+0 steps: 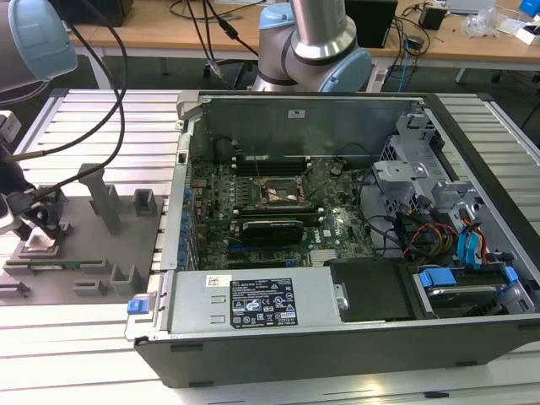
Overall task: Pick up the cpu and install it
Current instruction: 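Pick up the cpu and move it towards the insertion slot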
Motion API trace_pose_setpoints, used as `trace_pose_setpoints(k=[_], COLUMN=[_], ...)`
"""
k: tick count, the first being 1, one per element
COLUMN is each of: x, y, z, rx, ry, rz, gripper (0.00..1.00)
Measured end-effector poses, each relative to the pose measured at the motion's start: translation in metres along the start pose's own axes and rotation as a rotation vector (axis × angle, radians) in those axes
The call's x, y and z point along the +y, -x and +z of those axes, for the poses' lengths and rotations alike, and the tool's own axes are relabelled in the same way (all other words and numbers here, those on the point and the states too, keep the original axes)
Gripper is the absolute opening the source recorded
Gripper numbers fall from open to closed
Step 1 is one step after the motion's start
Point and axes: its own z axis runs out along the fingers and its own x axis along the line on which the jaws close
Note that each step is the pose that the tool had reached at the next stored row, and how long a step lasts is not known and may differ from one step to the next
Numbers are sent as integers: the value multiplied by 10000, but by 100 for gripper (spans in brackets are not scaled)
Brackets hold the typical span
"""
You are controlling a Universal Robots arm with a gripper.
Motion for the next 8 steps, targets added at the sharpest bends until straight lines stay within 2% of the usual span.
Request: trace_pose_setpoints(k=[1, 2, 3, 8], x=[0, 0, 0, 9], y=[0, 0, 0, -1], z=[0, 0, 0, 42], rx=[0, 0, 0, 0], ry=[-1, -1, -2, -2], rz=[0, 0, 0, -7], gripper=[54, 54, 60, 60])
